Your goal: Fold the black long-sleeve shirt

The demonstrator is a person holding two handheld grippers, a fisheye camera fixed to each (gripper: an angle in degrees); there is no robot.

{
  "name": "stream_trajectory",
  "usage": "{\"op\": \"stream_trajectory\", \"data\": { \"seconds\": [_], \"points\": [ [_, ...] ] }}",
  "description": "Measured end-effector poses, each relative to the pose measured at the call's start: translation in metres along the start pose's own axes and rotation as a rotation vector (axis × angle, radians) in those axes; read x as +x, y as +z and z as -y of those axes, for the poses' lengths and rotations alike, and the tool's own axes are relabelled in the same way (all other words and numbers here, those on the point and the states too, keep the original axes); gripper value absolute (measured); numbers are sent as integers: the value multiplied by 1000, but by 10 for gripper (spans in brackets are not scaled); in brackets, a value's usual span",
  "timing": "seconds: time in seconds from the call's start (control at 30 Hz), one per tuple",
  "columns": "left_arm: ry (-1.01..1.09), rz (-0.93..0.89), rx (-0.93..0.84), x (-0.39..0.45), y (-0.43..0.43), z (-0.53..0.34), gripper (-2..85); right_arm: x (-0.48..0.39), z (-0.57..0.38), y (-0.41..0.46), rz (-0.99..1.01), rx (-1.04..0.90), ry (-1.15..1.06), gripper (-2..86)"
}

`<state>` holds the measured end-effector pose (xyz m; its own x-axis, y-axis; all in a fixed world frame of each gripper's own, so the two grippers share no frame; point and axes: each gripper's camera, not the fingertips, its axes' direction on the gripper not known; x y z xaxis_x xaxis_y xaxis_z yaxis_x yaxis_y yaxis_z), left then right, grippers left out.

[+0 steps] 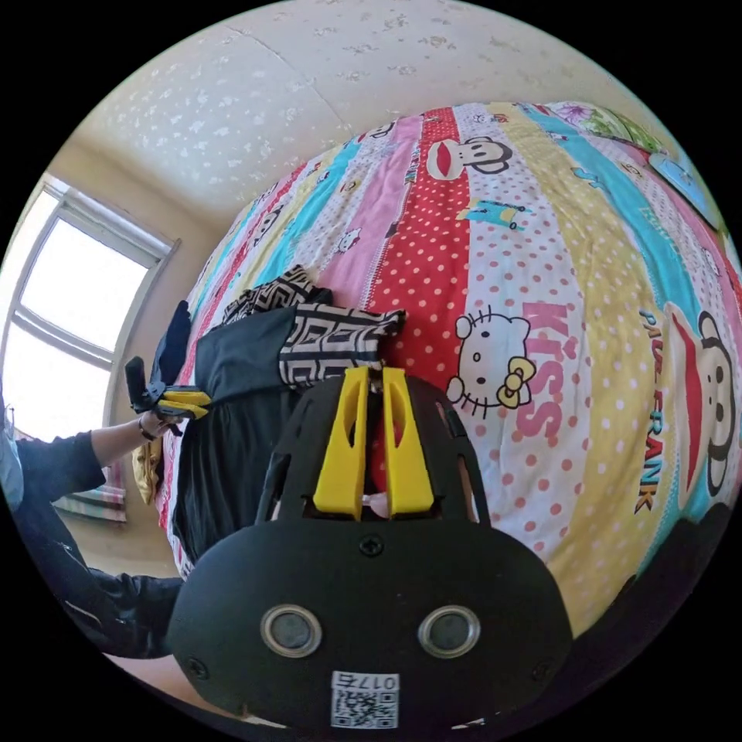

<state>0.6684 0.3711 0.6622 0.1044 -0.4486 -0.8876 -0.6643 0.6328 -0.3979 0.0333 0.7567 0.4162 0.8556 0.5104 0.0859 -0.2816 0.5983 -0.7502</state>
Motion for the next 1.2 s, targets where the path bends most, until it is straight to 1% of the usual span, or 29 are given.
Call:
{"op": "stream_trajectory", "data": {
  "seconds": [0.07, 0.1, 0.2, 0.3, 0.43, 0.5, 0.53, 0.63, 0.73, 0.8, 0.87, 0.9, 0.93, 1.0, 1.03, 1.07, 1.1, 1.13, 1.17, 1.2],
  "points": [
    [-34, -26, 22, -4, -4, -1, 5, -11, -2, -16, 16, 57, -41, 31],
    [-19, -30, 31, -2, -9, -1, -1, -13, -1, -19, 36, 59, -43, 29],
    [42, 26, 36, 11, -29, -4, -8, -19, 0, -40, 133, 84, 8, 24],
    [61, 15, 34, 12, -39, -8, -8, -19, -5, -54, 186, 105, 106, 23],
    [24, -11, 7, 3, -11, -14, -2, 13, -24, -15, 113, -60, 264, 30],
    [-28, -75, -12, -1, 15, -19, 19, 32, -41, 0, 116, -72, 297, 39],
    [-30, -80, -6, 1, 19, -21, 29, 43, -52, 4, 143, -61, 327, 48],
    [-28, -28, 19, 8, 29, -39, 52, 50, -83, -17, 202, 90, 332, 87],
    [-57, -63, 15, 14, 30, -66, 57, 37, -116, -57, 144, 128, 248, 111],
    [-41, -129, 63, 35, 25, -90, 53, 27, -146, -86, 69, 124, 216, 109],
    [-20, -147, 87, 59, 28, -104, 52, 17, -200, -117, -41, 124, 267, 100],
    [-11, -143, 97, 75, 35, -112, 53, 15, -215, -123, -66, 130, 289, 97],
    [-12, -137, 101, 82, 40, -115, 55, 15, -248, -130, -104, 149, 350, 96],
    [-51, -171, 155, 101, 67, -123, 60, 22, -297, -134, -102, 211, 476, 97],
    [-71, -206, 180, 103, 74, -125, 62, 29, -332, -133, -35, 296, 583, 98],
    [-117, -288, 237, 102, 90, -130, 63, 36, -367, -129, 66, 425, 692, 98],
    [-198, -335, 276, 98, 108, -137, 63, 38, -384, -125, 115, 494, 746, 98],
    [-257, -344, 284, 94, 119, -141, 63, 39, -416, -116, 195, 624, 844, 97],
    [-377, -366, 295, 87, 141, -152, 60, 37, -443, -103, 256, 720, 925, 97],
    [-456, -403, 298, 82, 165, -163, 56, 36, -454, -96, 283, 752, 956, 96]
  ]
}}
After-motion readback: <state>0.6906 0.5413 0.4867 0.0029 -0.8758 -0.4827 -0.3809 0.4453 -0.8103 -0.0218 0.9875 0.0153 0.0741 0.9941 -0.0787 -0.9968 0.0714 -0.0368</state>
